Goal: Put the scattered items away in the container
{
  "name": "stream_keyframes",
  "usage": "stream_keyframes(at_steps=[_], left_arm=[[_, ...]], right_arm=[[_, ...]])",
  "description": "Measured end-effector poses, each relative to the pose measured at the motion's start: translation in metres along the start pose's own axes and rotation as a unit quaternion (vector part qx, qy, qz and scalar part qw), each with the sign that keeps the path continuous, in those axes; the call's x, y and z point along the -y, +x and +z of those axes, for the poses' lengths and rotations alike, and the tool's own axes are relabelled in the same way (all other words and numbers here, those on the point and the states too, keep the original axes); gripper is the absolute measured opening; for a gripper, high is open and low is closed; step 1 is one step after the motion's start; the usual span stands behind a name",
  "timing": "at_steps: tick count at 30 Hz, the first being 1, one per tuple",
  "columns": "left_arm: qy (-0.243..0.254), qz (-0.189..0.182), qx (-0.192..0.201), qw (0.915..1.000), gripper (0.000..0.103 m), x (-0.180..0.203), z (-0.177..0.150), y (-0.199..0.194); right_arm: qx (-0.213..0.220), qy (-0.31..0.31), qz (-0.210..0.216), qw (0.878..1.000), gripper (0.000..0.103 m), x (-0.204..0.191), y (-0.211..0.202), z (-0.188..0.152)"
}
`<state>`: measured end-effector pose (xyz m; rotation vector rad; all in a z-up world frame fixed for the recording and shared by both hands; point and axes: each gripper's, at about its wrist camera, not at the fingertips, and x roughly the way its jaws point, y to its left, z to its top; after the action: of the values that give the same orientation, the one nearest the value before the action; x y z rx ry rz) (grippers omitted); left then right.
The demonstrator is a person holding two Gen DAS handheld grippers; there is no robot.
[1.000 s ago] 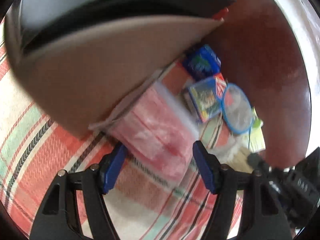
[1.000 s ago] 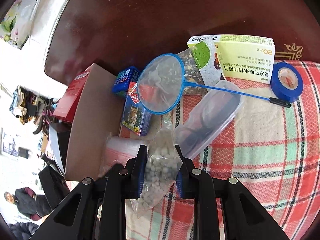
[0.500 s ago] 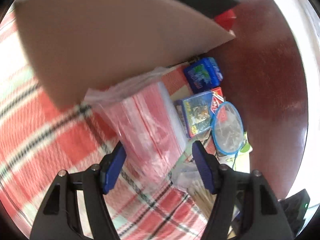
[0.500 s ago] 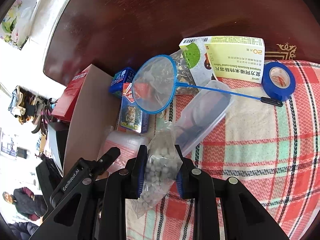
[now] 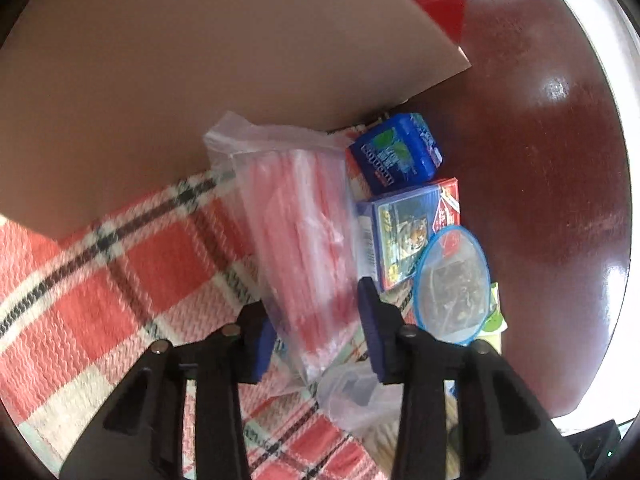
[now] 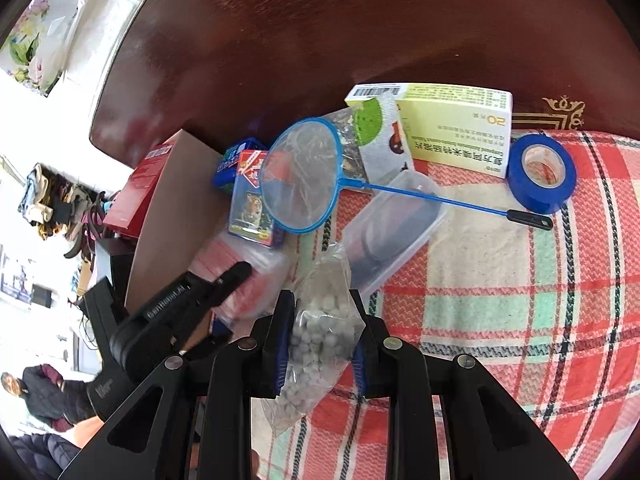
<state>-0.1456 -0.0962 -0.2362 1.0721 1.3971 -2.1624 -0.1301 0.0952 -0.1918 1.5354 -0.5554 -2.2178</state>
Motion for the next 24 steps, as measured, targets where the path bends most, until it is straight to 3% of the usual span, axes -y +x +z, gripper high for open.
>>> stream_keyframes(at_steps=[8, 17, 24], left_arm=[[0.043, 0.016, 0.007, 0.9989, 0.032, 0.027, 0.011, 0.006], [0.074, 0.056, 0.024, 0.9954, 0.041, 0.050, 0.031, 0.025], [0.109, 0.075, 0.041, 0.9904, 0.034, 0.065, 0.032, 0.017]], right_arm=[[0.005, 0.008, 0.002, 1.000, 0.027, 0.012, -0.008, 0.001], [0.006, 0.015, 0.003, 1.000, 0.027, 0.021, -0.012, 0.001], [0.008, 0.016, 0.003, 1.000, 0.027, 0.023, -0.015, -0.002]])
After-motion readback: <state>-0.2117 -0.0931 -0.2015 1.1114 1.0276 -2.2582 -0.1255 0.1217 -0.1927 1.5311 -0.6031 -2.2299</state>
